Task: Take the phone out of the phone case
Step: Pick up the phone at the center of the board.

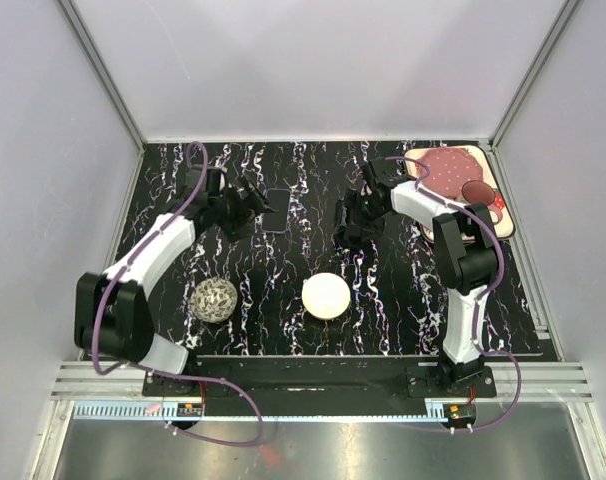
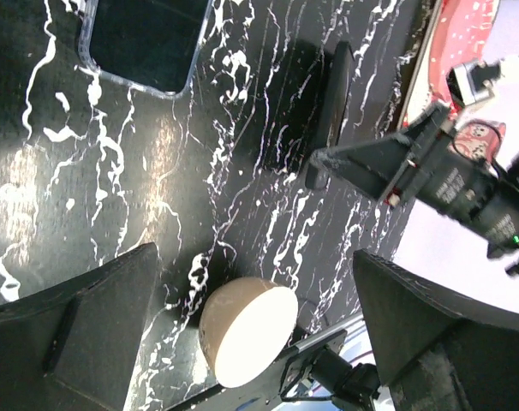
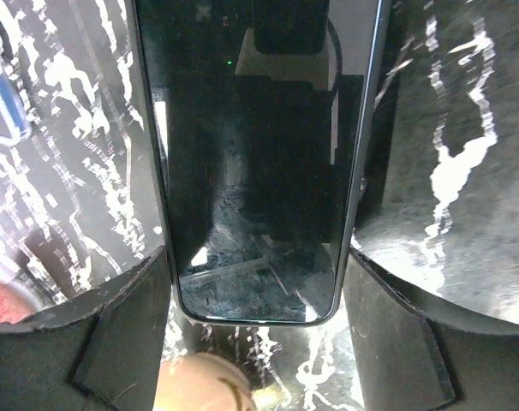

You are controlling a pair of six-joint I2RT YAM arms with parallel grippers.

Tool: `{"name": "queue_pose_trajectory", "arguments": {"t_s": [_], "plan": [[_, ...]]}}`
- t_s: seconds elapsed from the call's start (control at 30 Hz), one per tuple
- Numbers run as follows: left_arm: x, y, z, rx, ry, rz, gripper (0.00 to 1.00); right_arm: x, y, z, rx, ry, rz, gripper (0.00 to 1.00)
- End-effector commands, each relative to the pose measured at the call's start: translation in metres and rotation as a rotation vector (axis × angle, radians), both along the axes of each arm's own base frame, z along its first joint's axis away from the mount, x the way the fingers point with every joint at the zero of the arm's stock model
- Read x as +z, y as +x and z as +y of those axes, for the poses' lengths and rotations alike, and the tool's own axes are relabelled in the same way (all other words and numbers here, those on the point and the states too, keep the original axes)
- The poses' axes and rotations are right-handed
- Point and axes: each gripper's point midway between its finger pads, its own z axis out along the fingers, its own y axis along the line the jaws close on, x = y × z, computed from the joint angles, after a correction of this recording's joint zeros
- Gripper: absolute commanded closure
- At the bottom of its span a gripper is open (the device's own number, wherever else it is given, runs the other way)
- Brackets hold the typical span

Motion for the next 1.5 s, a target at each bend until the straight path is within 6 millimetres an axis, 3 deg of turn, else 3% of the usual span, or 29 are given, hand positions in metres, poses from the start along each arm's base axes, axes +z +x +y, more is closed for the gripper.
{"name": "queue_pose_trajectory", "arguments": {"t_s": [0.0, 0.3, 0.5, 0.77, 1.27, 1.47], "plan": [[0.001, 0.025, -0.015, -0.089, -0.006, -0.027, 0.01, 0.054, -0.001, 0.036, 0.038, 0.247, -0.075, 0.54], [-0.033, 0.06, -0.059, -0.188, -0.008, 0.051, 0.01, 0.069, -0.002, 0.052, 0.093, 0.34, -0.085, 0.58], [-0.063, 0.069, -0.093, -0.256, -0.063, 0.138, 0.01, 0.07, -0.007, 0.055, 0.113, 0.361, -0.076, 0.58], [-0.072, 0.078, -0.125, -0.279, -0.115, 0.156, 0.01, 0.063, -0.012, 0.058, 0.131, 0.37, -0.052, 0.58], [-0.085, 0.085, -0.154, -0.281, -0.13, 0.163, 0.06, 0.063, -0.022, 0.062, 0.153, 0.372, -0.043, 0.57], [-0.105, 0.083, -0.163, -0.287, -0.053, 0.213, 0.12, 0.07, -0.024, 0.063, 0.153, 0.375, -0.057, 0.57]]}}
